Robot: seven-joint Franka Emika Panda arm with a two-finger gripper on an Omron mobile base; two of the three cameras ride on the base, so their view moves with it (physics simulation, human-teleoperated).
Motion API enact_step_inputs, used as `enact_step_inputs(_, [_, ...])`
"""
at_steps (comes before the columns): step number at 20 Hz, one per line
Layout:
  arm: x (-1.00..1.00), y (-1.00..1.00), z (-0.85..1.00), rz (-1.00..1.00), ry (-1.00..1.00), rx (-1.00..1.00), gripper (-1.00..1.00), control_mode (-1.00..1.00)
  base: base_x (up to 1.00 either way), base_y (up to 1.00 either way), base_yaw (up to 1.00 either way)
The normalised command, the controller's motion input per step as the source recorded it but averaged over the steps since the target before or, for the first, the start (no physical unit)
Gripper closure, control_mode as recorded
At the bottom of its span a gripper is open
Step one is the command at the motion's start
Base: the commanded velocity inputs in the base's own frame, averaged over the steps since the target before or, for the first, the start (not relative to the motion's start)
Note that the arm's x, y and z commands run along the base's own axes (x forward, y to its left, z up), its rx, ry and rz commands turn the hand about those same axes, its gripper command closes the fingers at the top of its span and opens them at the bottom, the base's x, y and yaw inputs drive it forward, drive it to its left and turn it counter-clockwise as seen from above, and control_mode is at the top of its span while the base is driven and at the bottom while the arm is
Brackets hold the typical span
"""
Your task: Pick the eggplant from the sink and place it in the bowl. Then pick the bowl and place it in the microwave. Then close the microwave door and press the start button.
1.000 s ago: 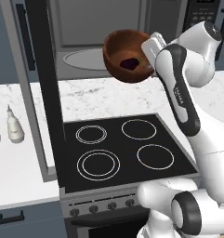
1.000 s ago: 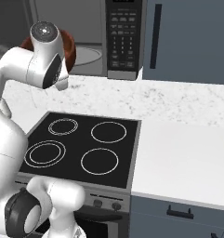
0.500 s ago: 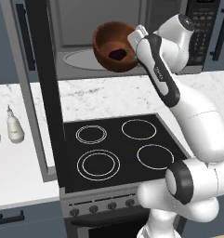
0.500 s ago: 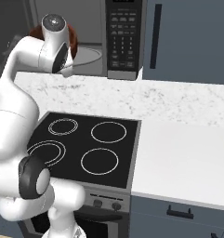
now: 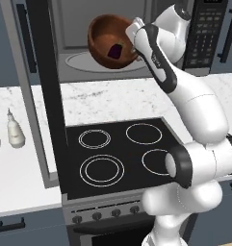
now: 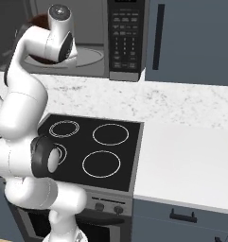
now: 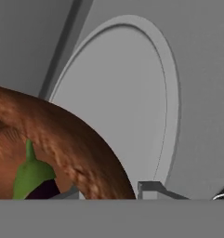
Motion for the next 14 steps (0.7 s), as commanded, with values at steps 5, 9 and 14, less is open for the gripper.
enact_step_inputs(5, [0.07, 0.06, 0.01, -0.02, 0.03, 0.0, 1.0, -1.0, 0.0, 0.0, 0.0])
enact_step_inputs(9, [0.0, 0.0, 0.0, -0.09, 0.0, 0.0, 1.0, -1.0, 0.0, 0.0, 0.0])
enact_step_inputs(14, [0.0, 0.0, 0.0, -0.13, 0.01, 0.0, 1.0, -1.0, 0.0, 0.0, 0.0])
